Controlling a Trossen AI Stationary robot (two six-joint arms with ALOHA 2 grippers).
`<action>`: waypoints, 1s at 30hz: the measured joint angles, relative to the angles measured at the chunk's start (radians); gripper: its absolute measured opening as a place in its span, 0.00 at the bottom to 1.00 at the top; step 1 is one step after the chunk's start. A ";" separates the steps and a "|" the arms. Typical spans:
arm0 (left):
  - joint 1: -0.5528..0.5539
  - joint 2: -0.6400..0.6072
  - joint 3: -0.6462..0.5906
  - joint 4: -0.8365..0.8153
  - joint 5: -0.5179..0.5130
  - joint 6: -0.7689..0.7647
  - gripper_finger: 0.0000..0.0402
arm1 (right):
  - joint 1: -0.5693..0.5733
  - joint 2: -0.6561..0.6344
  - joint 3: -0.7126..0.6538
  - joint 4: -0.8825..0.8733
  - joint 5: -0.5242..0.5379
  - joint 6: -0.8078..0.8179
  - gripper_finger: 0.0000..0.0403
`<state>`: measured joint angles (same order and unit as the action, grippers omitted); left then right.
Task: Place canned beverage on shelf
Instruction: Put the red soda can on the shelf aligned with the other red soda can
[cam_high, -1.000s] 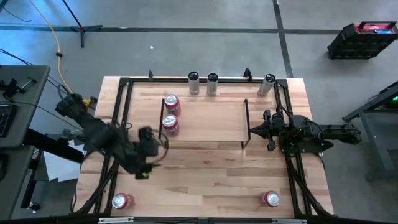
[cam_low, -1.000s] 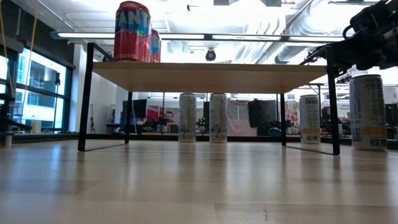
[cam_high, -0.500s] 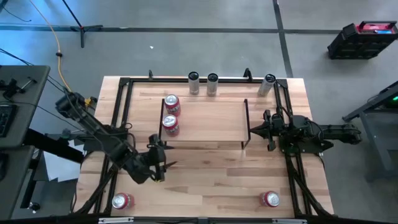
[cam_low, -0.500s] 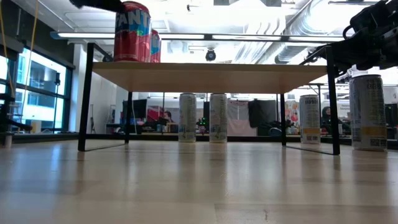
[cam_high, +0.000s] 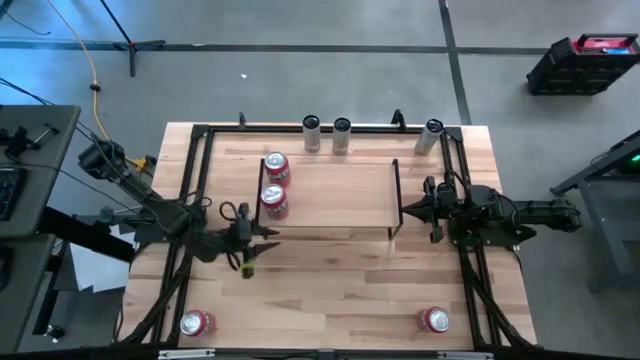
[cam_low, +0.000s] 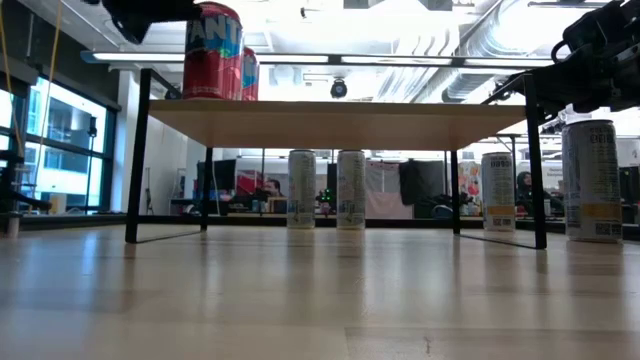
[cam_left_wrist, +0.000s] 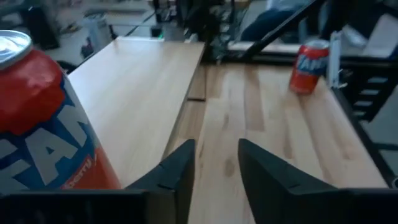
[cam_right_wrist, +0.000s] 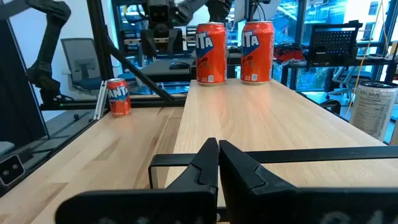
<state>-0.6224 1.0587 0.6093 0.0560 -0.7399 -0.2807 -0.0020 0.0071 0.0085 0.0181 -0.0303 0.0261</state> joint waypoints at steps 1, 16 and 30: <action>0.009 -0.013 -0.032 0.046 0.017 0.018 0.23 | 0.000 0.000 0.000 0.000 0.000 0.000 0.00; 0.172 -0.058 -0.222 0.350 0.125 0.129 0.00 | 0.000 0.000 0.000 0.000 0.000 0.000 0.00; 0.269 -0.059 -0.221 0.357 0.129 0.117 0.00 | 0.000 0.000 0.000 0.000 0.000 0.000 0.00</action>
<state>-0.3538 1.0000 0.3882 0.4126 -0.6112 -0.1633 -0.0017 0.0071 0.0084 0.0181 -0.0303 0.0259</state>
